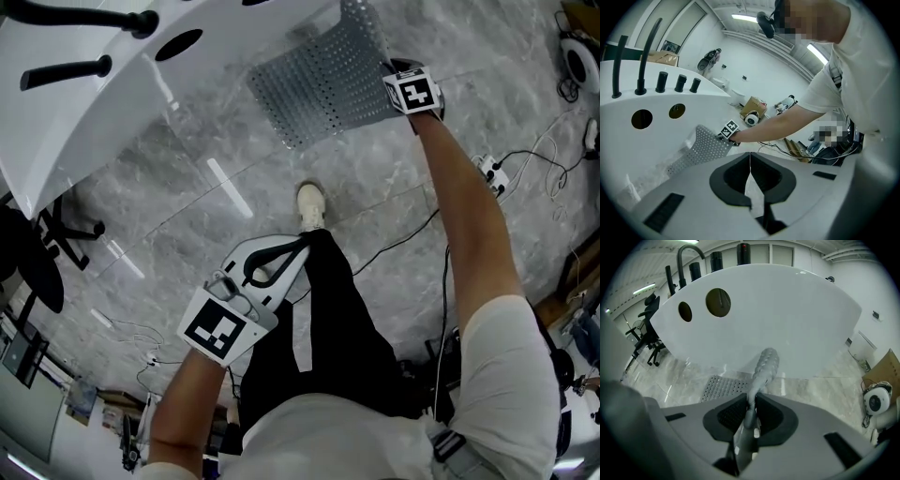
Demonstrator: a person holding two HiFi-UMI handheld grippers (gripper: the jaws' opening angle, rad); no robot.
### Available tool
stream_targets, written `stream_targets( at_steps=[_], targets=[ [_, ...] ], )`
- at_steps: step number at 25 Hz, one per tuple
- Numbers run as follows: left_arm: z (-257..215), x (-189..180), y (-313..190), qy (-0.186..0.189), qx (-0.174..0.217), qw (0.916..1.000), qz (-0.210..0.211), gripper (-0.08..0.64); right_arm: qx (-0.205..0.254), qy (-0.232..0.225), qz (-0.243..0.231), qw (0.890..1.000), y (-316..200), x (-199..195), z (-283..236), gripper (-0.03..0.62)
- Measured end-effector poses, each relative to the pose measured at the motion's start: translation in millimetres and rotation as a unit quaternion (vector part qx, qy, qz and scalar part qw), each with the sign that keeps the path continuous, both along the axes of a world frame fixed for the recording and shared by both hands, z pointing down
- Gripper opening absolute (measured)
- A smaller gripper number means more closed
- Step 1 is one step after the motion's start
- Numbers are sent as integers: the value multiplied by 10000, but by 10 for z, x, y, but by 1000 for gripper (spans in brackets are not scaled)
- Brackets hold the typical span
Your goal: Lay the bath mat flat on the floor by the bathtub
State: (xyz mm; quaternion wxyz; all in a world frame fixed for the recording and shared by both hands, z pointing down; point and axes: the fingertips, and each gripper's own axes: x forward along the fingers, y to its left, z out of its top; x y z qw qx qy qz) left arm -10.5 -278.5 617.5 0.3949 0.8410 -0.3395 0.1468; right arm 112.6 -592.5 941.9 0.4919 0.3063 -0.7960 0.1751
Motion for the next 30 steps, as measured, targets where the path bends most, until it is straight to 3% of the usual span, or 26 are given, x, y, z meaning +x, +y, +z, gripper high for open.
stream_targets(
  at_steps=[4,10,20,30],
  targets=[
    [42,72,-67,-4,-39,10000,82,18,39,121,177,9998,-80,155,40,95],
    [-8,174,-190,-41,22,9998,197,18,156,122,463,9987,-145,439,-124,41],
    [-410,387,-362,-13,278,9986,447,18,-280,-185,587,9977,454,784,-483,41],
    [-881,499,-331,-107,674,9950,727,18,-322,-693,883,9932,952,848,-1201,32]
  ],
)
